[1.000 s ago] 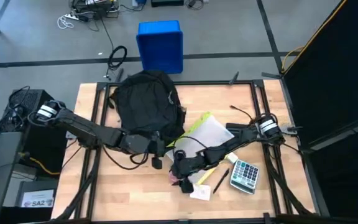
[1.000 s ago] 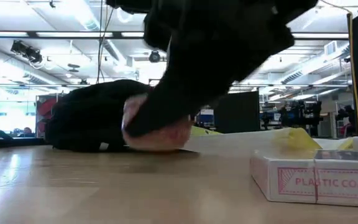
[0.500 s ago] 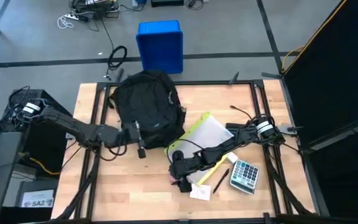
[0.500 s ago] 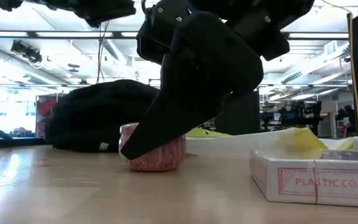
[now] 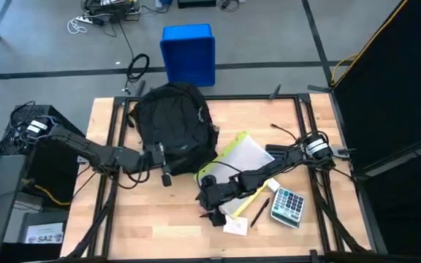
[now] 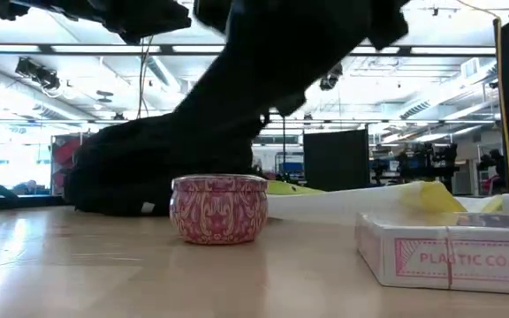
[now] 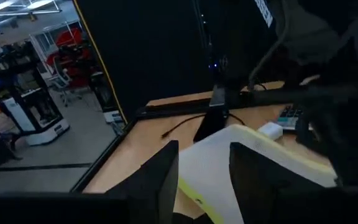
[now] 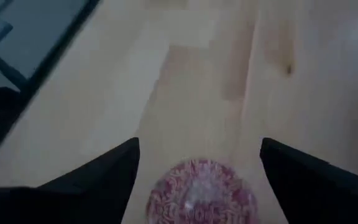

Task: Unpack backpack
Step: Put the red urn into the zip lock bag

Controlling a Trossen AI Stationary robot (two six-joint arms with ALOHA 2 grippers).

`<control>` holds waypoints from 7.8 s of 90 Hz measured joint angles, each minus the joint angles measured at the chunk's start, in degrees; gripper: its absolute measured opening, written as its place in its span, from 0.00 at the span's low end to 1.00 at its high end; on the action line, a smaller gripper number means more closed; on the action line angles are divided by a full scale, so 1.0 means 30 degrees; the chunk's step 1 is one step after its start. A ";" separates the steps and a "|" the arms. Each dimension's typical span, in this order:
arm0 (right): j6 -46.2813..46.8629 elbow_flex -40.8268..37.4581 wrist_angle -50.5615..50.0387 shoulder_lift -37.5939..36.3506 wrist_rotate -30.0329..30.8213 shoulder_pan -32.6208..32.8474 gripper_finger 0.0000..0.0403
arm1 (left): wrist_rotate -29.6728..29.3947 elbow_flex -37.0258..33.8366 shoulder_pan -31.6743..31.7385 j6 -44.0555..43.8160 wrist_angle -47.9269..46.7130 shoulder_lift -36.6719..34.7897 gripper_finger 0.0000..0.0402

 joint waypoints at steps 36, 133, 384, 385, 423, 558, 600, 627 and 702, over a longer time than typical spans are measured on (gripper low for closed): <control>-0.0870 -0.1356 -0.2783 -0.3664 0.5129 0.0319 0.58 | 0.0004 -0.0007 0.0033 0.0488 -0.0098 0.0000 0.29; -0.1159 -1.6190 1.1139 -1.4503 1.1518 0.1399 0.41 | 0.0077 0.0000 0.0040 0.1100 0.1956 0.2630 0.29; 0.9157 -1.0121 -0.4890 -0.6524 0.7059 0.4738 0.40 | 0.6029 0.7555 0.2000 -0.0070 -0.4182 1.1737 0.29; 0.9053 -1.0061 -0.4886 -0.6460 0.7182 0.4697 0.40 | 0.6029 0.7555 0.2000 -0.0073 -0.4207 1.1737 0.29; 0.6677 -0.9231 -0.4120 -0.6131 1.0519 0.1091 0.40 | 0.6420 0.7548 0.2000 -0.0571 -0.4676 1.1730 0.29; 0.7313 -0.9224 -0.3237 -0.6168 0.9915 0.1569 0.39 | -0.3602 0.4840 -0.6916 -0.9182 -1.6894 1.0481 0.29; 0.7495 -0.9224 -0.2961 -0.6168 0.9915 0.1377 0.39 | -0.4989 0.3344 -0.6514 -0.2386 -1.2881 1.0586 0.29; 0.7983 -0.9224 -0.2962 -0.6168 0.9848 0.1384 0.38 | -0.4604 0.3351 -0.6298 -0.2318 -1.1685 1.1978 0.31; 0.7991 -0.9224 -0.2962 -0.6168 0.9650 0.1406 0.37 | -0.7962 0.4422 -0.5251 0.0541 -1.1368 1.4790 0.02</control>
